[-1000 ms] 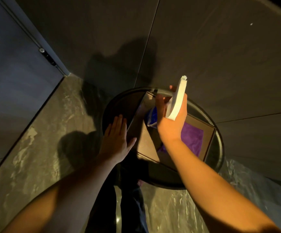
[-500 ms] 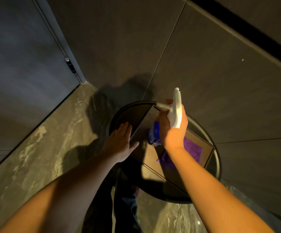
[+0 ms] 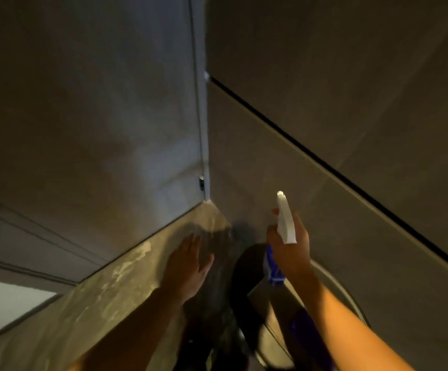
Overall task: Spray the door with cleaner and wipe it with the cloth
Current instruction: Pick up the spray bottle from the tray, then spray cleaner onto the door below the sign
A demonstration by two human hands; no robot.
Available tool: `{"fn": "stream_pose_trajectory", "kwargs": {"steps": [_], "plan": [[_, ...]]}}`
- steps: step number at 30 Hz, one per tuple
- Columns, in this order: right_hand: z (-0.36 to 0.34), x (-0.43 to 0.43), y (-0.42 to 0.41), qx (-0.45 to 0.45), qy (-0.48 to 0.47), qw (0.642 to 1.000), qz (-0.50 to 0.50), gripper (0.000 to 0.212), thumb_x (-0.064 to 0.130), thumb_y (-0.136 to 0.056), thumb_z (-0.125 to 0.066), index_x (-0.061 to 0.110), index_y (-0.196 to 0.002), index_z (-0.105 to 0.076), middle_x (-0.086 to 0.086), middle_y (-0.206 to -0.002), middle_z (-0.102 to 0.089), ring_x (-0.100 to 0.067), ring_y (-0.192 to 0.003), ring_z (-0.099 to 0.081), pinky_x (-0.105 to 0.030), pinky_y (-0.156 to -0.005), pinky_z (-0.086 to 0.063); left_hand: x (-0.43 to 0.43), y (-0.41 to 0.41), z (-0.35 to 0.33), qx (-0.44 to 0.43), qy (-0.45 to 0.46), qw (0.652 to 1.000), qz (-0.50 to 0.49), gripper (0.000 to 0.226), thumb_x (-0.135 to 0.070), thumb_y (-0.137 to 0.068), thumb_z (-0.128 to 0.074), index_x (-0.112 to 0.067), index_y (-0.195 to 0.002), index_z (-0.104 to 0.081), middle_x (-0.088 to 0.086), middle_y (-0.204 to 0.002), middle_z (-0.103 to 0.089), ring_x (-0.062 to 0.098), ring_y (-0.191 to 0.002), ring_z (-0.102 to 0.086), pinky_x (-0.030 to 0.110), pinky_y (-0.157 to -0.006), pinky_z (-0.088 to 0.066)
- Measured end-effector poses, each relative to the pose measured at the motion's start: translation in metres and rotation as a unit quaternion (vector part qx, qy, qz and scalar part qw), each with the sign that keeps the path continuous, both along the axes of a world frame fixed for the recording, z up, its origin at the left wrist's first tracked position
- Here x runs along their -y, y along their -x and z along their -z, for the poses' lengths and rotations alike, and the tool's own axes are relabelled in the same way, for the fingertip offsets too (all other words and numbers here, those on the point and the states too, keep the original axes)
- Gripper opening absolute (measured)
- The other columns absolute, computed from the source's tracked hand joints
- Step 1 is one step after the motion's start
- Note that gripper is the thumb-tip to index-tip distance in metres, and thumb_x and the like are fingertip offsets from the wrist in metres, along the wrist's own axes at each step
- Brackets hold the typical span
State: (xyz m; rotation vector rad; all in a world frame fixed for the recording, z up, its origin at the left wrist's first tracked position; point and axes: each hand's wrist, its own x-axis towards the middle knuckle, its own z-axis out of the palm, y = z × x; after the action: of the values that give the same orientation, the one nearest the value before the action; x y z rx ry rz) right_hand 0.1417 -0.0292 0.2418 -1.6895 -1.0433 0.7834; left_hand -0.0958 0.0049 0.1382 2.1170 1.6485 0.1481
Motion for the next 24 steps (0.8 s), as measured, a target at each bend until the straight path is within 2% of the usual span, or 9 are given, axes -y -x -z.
{"fn": "stream_pose_trajectory", "kwargs": {"steps": [3,5,7,9,11,15,17,21,24], "plan": [[-0.043,-0.031,0.030,0.047,-0.061,0.996,-0.051,0.042,-0.005,-0.090,-0.065,0.034,-0.103,-0.063,0.014,-0.089,-0.069,0.003,-0.075,-0.063,-0.010,-0.067,-0.050,-0.010,0.052,-0.055,-0.021,-0.052,0.998,-0.040,0.081,-0.073,-0.096,-0.024,-0.021,-0.157,-0.032,0.007,-0.161,-0.039,0.025,-0.145,-0.043,0.041,-0.116,-0.039],[-0.077,-0.055,0.056,0.051,-0.054,0.992,-0.104,0.044,-0.008,-0.089,-0.066,0.034,-0.100,-0.060,0.003,-0.086,-0.066,0.000,-0.070,-0.061,-0.011,-0.064,-0.048,-0.030,0.088,-0.086,-0.028,-0.128,0.990,-0.053,0.070,-0.060,-0.099,-0.038,-0.012,-0.148,-0.049,0.014,-0.150,-0.053,0.032,-0.136,-0.055,0.045,-0.106,-0.049],[-0.109,-0.082,0.086,0.023,-0.058,0.989,-0.131,0.037,-0.004,-0.088,-0.065,0.030,-0.100,-0.061,-0.001,-0.088,-0.067,-0.006,-0.071,-0.062,-0.015,-0.065,-0.050,-0.053,0.128,-0.121,-0.032,-0.174,0.980,-0.088,0.070,-0.056,-0.092,-0.043,-0.006,-0.138,-0.060,0.018,-0.143,-0.059,0.034,-0.129,-0.061,0.047,-0.099,-0.053],[-0.139,-0.111,0.119,0.028,-0.076,0.985,-0.154,0.037,-0.002,-0.087,-0.065,0.032,-0.102,-0.061,-0.001,-0.089,-0.068,-0.012,-0.073,-0.063,-0.022,-0.067,-0.050,-0.075,0.164,-0.162,-0.051,-0.207,0.970,-0.113,0.076,-0.059,-0.092,-0.037,-0.007,-0.146,-0.052,0.017,-0.153,-0.050,0.033,-0.140,-0.050,0.047,-0.108,-0.046],[-0.169,-0.139,0.151,0.029,-0.090,0.980,-0.176,0.041,-0.003,-0.087,-0.064,0.036,-0.100,-0.061,-0.002,-0.084,-0.067,-0.015,-0.070,-0.063,-0.024,-0.064,-0.051,-0.097,0.203,-0.200,-0.070,-0.245,0.957,-0.136,0.079,-0.061,-0.095,-0.031,-0.009,-0.153,-0.041,0.015,-0.160,-0.039,0.031,-0.149,-0.038,0.046,-0.116,-0.038],[-0.218,-0.189,0.214,-0.005,-0.106,0.972,-0.211,0.036,-0.003,-0.087,-0.061,0.022,-0.112,-0.065,-0.010,-0.070,-0.065,-0.036,-0.069,-0.069,-0.040,-0.064,-0.058,-0.150,0.278,-0.273,-0.099,-0.322,0.925,-0.174,0.080,-0.061,-0.095,-0.029,-0.008,-0.154,-0.038,0.018,-0.161,-0.036,0.033,-0.150,-0.035,0.046,-0.118,-0.035],[-0.242,-0.211,0.245,-0.005,-0.121,0.967,-0.224,0.035,-0.003,-0.088,-0.060,0.019,-0.115,-0.065,-0.013,-0.068,-0.065,-0.035,-0.068,-0.069,-0.039,-0.063,-0.059,-0.176,0.313,-0.310,-0.110,-0.368,0.903,-0.192,0.079,-0.059,-0.095,-0.031,-0.007,-0.153,-0.038,0.019,-0.161,-0.036,0.033,-0.150,-0.034,0.048,-0.118,-0.035],[-0.293,-0.247,0.302,-0.017,-0.153,0.958,-0.240,0.030,-0.002,-0.090,-0.061,0.020,-0.110,-0.064,-0.017,-0.065,-0.066,-0.022,-0.056,-0.065,-0.028,-0.055,-0.055,-0.224,0.370,-0.384,-0.129,-0.448,0.854,-0.230,0.078,-0.057,-0.096,-0.036,-0.009,-0.156,-0.030,0.020,-0.165,-0.026,0.034,-0.154,-0.023,0.052,-0.121,-0.028],[-0.329,-0.266,0.336,-0.026,-0.179,0.951,-0.249,0.030,0.001,-0.088,-0.063,0.024,-0.106,-0.067,-0.011,-0.070,-0.067,-0.023,-0.062,-0.064,-0.039,-0.062,-0.054,-0.252,0.400,-0.439,-0.136,-0.512,0.809,-0.255,0.081,-0.055,-0.097,-0.047,-0.010,-0.160,-0.021,0.017,-0.169,-0.016,0.031,-0.157,-0.011,0.055,-0.123,-0.017]]}}
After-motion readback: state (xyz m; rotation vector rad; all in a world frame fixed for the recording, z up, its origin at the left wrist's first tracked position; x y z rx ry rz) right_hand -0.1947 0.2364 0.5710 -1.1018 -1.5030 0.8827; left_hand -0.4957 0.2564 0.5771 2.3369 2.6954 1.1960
